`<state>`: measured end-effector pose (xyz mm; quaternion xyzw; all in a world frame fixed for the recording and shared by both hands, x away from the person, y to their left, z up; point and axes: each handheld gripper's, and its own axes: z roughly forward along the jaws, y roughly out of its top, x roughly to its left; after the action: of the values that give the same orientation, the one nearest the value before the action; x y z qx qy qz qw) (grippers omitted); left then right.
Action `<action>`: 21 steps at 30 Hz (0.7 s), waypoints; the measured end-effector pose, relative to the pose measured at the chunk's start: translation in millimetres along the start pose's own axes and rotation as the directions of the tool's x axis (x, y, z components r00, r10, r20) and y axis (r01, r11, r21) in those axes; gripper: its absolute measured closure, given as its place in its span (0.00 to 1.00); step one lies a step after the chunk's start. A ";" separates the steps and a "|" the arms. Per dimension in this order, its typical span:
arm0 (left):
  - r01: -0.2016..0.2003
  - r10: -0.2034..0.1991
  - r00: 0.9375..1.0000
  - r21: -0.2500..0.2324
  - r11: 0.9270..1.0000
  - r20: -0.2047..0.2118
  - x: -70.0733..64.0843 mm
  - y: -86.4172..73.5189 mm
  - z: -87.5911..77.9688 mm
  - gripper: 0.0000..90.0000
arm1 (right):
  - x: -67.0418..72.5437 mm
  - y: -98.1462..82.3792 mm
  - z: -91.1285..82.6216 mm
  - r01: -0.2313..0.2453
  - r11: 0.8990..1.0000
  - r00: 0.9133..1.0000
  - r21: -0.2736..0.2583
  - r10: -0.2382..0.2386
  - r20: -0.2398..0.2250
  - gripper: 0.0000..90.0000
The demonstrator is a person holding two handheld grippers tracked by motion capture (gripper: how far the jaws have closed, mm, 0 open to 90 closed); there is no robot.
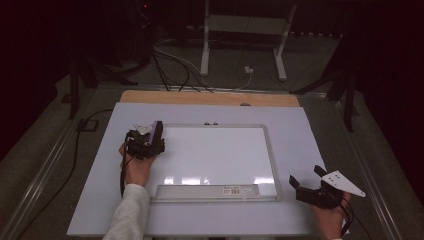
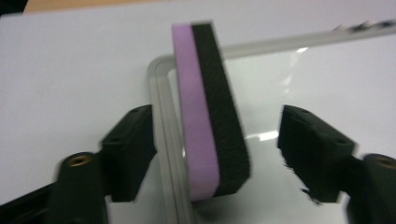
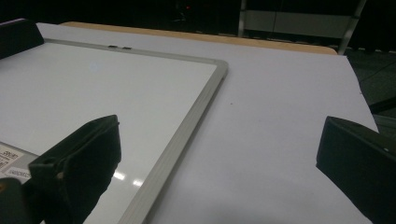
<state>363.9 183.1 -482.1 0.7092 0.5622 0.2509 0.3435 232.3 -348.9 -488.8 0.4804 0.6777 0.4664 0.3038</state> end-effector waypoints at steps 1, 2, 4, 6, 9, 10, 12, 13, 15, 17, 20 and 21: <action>0.007 -0.006 1.000 -0.022 1.000 0.024 0.8 0.7 -5.1 0.28 | 0.1 0.0 0.0 0.001 1.000 1.000 0.001 -0.001 0.000 0.00; 0.010 -0.008 0.999 -0.045 0.999 0.041 1.5 1.3 -10.3 0.24 | 0.2 0.0 0.1 0.001 1.000 1.000 0.001 -0.001 -0.001 0.00; 0.003 0.003 0.997 -0.086 0.996 0.075 2.5 1.5 -22.1 0.18 | 1.0 0.2 0.2 0.004 1.000 1.000 -0.001 -0.004 -0.003 0.00; -0.010 0.021 0.995 -0.119 0.993 0.095 3.1 0.2 -34.5 0.15 | 1.3 0.3 0.1 0.008 1.000 1.000 -0.003 -0.008 -0.009 0.00; -0.003 0.027 0.990 -0.173 0.985 0.136 8.0 -4.2 -53.4 0.06 | 1.8 0.4 -0.1 0.008 1.000 1.000 -0.007 -0.008 -0.014 0.00; 0.003 0.025 0.989 -0.188 0.982 0.148 10.0 -6.1 -59.8 0.02 | 2.1 0.5 -0.2 0.008 1.000 1.000 -0.009 -0.008 -0.015 0.00; -0.002 0.040 0.985 -0.228 0.974 0.166 13.0 -11.4 -72.4 0.01 | 3.0 0.8 -0.6 0.011 1.000 1.000 -0.012 -0.012 -0.018 0.00; -0.008 0.051 0.984 -0.246 0.969 0.170 13.7 -14.9 -78.5 0.01 | 3.5 1.0 -0.7 0.013 1.000 1.000 -0.013 -0.013 -0.021 0.00; -0.036 0.084 0.982 -0.273 0.961 0.168 14.5 -22.5 -89.4 0.01 | 4.8 1.3 -0.7 0.017 1.000 1.000 -0.018 -0.017 -0.026 0.00; -0.063 0.110 0.984 -0.302 0.951 0.140 14.0 -32.3 -99.2 0.01 | 6.2 1.6 -0.4 0.022 1.000 0.999 -0.022 -0.023 -0.034 0.00; -0.083 0.124 0.986 -0.318 0.945 0.110 15.4 -47.0 -108.9 0.01 | 8.5 1.9 -0.1 0.026 0.999 0.999 -0.026 -0.027 -0.041 0.00; -0.087 0.128 0.986 -0.318 0.944 0.110 16.6 -50.4 -110.7 0.01 | 9.1 1.9 0.2 0.026 0.999 0.999 -0.025 -0.027 -0.045 0.00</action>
<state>254.3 228.5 -450.8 0.6904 0.4524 0.3088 0.4726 230.0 -340.2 -486.7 0.4570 0.6851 0.4811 0.3005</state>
